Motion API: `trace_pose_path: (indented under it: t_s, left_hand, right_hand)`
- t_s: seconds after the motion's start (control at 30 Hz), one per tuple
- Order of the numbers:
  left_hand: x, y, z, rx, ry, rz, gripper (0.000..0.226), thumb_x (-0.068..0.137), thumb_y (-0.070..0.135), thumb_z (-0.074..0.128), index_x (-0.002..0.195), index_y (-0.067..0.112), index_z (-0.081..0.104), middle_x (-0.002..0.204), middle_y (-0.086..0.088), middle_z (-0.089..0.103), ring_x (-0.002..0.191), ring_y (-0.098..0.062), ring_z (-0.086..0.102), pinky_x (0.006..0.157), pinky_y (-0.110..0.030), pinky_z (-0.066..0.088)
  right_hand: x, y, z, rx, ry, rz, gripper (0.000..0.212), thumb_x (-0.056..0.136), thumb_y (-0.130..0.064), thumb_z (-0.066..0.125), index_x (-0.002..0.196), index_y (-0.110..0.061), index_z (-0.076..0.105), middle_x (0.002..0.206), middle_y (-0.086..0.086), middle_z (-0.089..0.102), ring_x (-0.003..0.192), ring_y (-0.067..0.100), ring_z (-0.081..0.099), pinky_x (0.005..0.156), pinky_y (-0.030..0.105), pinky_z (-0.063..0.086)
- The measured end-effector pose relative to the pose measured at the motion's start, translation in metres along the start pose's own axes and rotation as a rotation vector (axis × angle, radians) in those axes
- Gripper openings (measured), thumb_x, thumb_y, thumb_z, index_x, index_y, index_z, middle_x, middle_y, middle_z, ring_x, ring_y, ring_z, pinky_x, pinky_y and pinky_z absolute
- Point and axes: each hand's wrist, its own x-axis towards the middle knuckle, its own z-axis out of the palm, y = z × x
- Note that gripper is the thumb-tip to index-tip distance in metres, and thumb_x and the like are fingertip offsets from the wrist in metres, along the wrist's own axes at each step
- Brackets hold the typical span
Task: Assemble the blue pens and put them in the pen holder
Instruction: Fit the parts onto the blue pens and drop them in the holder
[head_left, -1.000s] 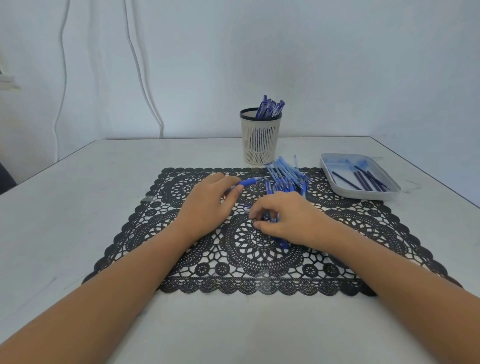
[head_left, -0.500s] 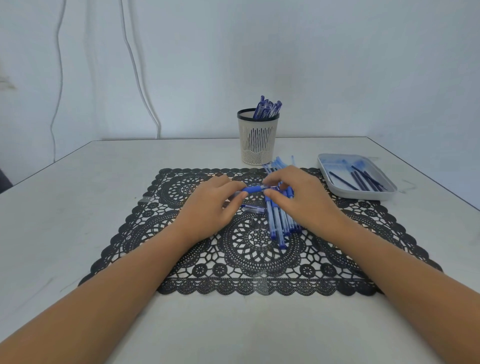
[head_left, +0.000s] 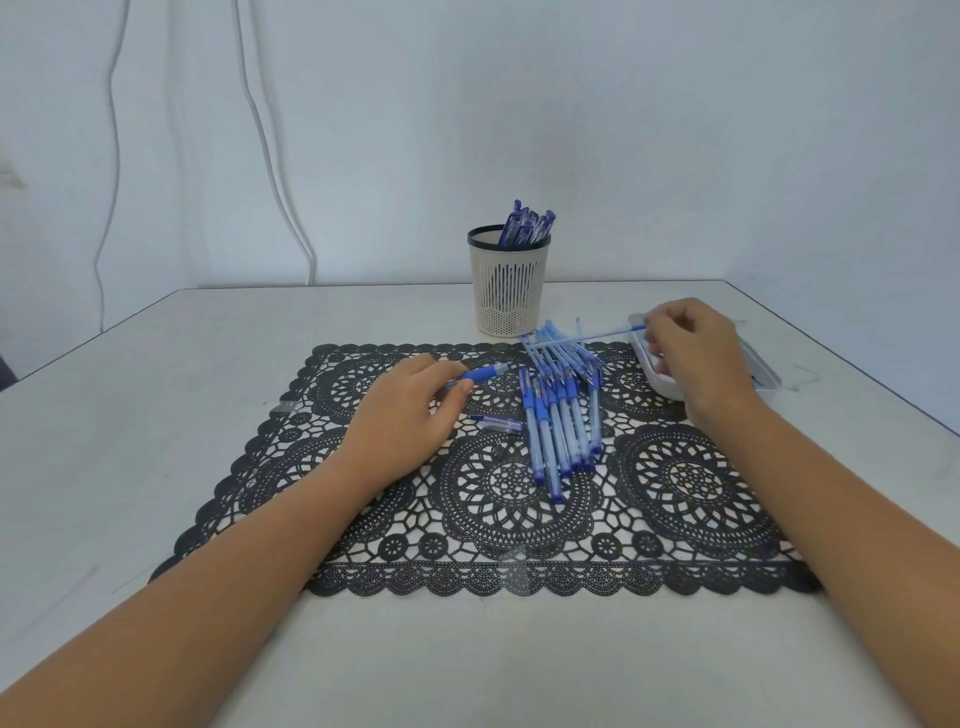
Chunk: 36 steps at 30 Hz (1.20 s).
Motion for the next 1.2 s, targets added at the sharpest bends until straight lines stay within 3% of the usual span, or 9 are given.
trace_pose_path:
  t_s: [0.13, 0.27, 0.4, 0.5, 0.67, 0.8, 0.9, 1.07, 1.2]
  left_hand:
    - [0.0, 0.0, 0.0, -0.005, -0.004, 0.0, 0.05, 0.086, 0.048, 0.033, 0.108, 0.015, 0.064, 0.082, 0.001, 0.06, 0.077, -0.014, 0.053, 0.069, -0.027, 0.041]
    - [-0.001, 0.0, 0.0, -0.004, -0.006, -0.001, 0.052, 0.086, 0.049, 0.032, 0.107, 0.014, 0.064, 0.081, 0.0, 0.06, 0.077, -0.015, 0.053, 0.07, -0.03, 0.044]
    - [0.0, 0.0, 0.001, 0.001, -0.021, -0.012, 0.053, 0.085, 0.049, 0.032, 0.108, 0.014, 0.064, 0.083, 0.001, 0.061, 0.079, -0.016, 0.054, 0.072, -0.033, 0.045]
    - [0.0, 0.0, 0.0, 0.003, -0.031, -0.016, 0.054, 0.085, 0.05, 0.031, 0.109, 0.015, 0.064, 0.084, 0.001, 0.061, 0.08, -0.015, 0.054, 0.073, -0.031, 0.045]
    - [0.0, 0.001, 0.0, 0.005, -0.043, -0.019, 0.039, 0.088, 0.039, 0.041, 0.108, 0.015, 0.064, 0.082, 0.001, 0.059, 0.079, -0.015, 0.053, 0.072, -0.032, 0.044]
    - [0.0, 0.002, -0.001, 0.004, -0.051, -0.018, 0.039, 0.088, 0.04, 0.04, 0.108, 0.015, 0.064, 0.081, 0.001, 0.058, 0.078, -0.014, 0.053, 0.071, -0.03, 0.043]
    - [-0.001, 0.002, -0.001, 0.0, -0.058, -0.029, 0.038, 0.088, 0.039, 0.041, 0.107, 0.016, 0.064, 0.081, 0.002, 0.058, 0.078, -0.014, 0.053, 0.069, -0.028, 0.041]
    - [-0.001, 0.002, -0.001, 0.0, -0.067, -0.037, 0.038, 0.087, 0.04, 0.04, 0.108, 0.018, 0.064, 0.081, 0.004, 0.057, 0.078, -0.013, 0.052, 0.069, -0.027, 0.04]
    - [-0.001, 0.001, 0.0, 0.0, -0.067, -0.033, 0.037, 0.088, 0.039, 0.042, 0.109, 0.017, 0.064, 0.083, 0.003, 0.058, 0.079, -0.013, 0.053, 0.07, -0.027, 0.04]
  right_hand:
    - [-0.002, 0.01, 0.003, -0.17, 0.111, -0.068, 0.01, 0.086, -0.012, 0.055, 0.092, -0.015, 0.063, 0.082, -0.002, 0.06, 0.076, 0.012, 0.052, 0.068, 0.024, 0.04]
    - [-0.012, 0.013, 0.013, -0.436, 0.018, -0.23, 0.025, 0.092, -0.012, 0.051, 0.111, -0.006, 0.065, 0.103, 0.004, 0.066, 0.089, 0.01, 0.055, 0.081, 0.016, 0.037]
    - [-0.012, 0.018, 0.022, -0.749, -0.158, -0.354, 0.031, 0.095, -0.02, 0.044, 0.118, -0.016, 0.063, 0.111, 0.005, 0.067, 0.103, 0.023, 0.057, 0.094, 0.04, 0.041]
    - [-0.012, 0.019, 0.024, -0.948, -0.264, -0.38, 0.033, 0.096, -0.026, 0.04, 0.121, -0.023, 0.06, 0.121, 0.0, 0.062, 0.115, 0.024, 0.048, 0.092, 0.042, 0.034]
    - [-0.004, 0.018, 0.018, -0.808, -0.262, -0.387, 0.031, 0.094, -0.024, 0.045, 0.12, -0.021, 0.062, 0.12, 0.003, 0.062, 0.115, 0.027, 0.05, 0.095, 0.045, 0.04]
    - [0.008, 0.012, -0.002, -0.674, -0.138, -0.269, 0.026, 0.092, -0.022, 0.049, 0.111, -0.018, 0.067, 0.112, 0.003, 0.065, 0.103, 0.022, 0.057, 0.093, 0.04, 0.044]
    - [0.021, 0.015, -0.022, -0.821, -0.041, -0.109, 0.024, 0.09, -0.023, 0.049, 0.101, -0.021, 0.07, 0.108, 0.004, 0.067, 0.103, 0.028, 0.056, 0.093, 0.043, 0.042]
    - [0.03, 0.026, -0.033, -0.902, -0.026, 0.083, 0.019, 0.085, -0.018, 0.051, 0.076, -0.013, 0.067, 0.085, 0.01, 0.062, 0.082, 0.029, 0.053, 0.075, 0.036, 0.043]
    - [0.036, 0.034, -0.03, -0.934, -0.064, 0.176, 0.017, 0.078, -0.018, 0.054, 0.086, -0.013, 0.068, 0.093, 0.007, 0.064, 0.088, 0.03, 0.056, 0.077, 0.038, 0.049]
